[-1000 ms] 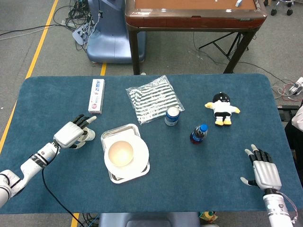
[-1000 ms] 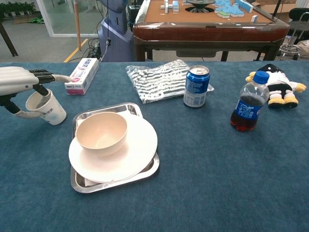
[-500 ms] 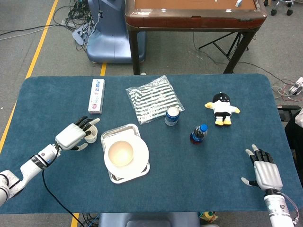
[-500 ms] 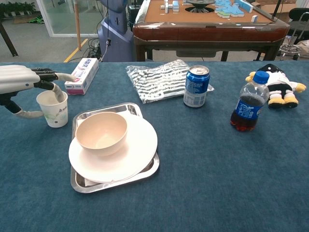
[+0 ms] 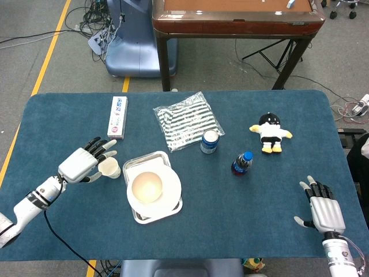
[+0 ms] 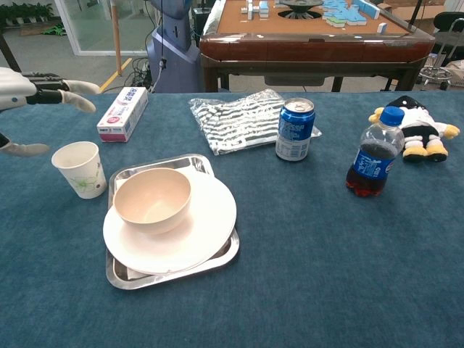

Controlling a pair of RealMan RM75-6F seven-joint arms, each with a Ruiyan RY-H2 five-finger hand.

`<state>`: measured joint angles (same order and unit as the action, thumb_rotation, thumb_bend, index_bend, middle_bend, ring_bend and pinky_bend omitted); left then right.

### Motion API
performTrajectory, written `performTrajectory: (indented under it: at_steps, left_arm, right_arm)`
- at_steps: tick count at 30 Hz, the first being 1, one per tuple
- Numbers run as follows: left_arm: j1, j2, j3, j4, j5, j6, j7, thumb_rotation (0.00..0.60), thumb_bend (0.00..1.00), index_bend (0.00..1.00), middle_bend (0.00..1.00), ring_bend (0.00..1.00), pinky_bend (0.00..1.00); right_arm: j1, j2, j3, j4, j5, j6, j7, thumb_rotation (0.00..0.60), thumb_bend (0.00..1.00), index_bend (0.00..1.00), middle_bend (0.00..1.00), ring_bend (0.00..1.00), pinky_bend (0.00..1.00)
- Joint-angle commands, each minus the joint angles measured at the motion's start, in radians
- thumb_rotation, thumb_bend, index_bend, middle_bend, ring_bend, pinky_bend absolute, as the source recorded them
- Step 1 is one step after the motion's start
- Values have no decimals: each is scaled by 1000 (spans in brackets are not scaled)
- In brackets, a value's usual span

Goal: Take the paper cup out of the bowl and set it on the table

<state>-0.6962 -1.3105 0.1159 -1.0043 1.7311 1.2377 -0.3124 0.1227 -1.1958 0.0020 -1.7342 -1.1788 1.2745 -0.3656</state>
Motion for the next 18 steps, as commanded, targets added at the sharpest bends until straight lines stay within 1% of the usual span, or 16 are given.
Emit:
performTrajectory:
  at_steps: [1, 5, 8, 14, 18]
  left_arm:
    - [61, 106, -14, -135, -39, 60, 89, 600, 319, 116, 0, 0, 0]
    - [140, 179, -19, -261, -82, 130, 133, 600, 319, 68, 0, 0, 0]
    - [201, 210, -20, -332, -112, 176, 142, 600, 319, 15, 0, 0, 0]
    - [304, 225, -26, -410, -164, 246, 141, 600, 319, 0, 0, 0, 0]
    - [357, 211, -38, -431, -192, 282, 137, 600, 319, 0, 0, 0, 0]
  right_arm:
    - [-5, 10, -3, -5, -17, 10, 13, 600, 224, 0, 0, 0, 0]
    - [-17, 26, -10, -16, -51, 30, 38, 600, 224, 0, 0, 0, 0]
    - [-23, 36, -17, -22, -76, 40, 55, 600, 224, 0, 0, 0, 0]
    - [-36, 46, -41, -34, -144, 58, 67, 600, 224, 0, 0, 0, 0]
    - [-42, 47, -53, -37, -177, 67, 65, 600, 224, 0, 0, 0, 0]
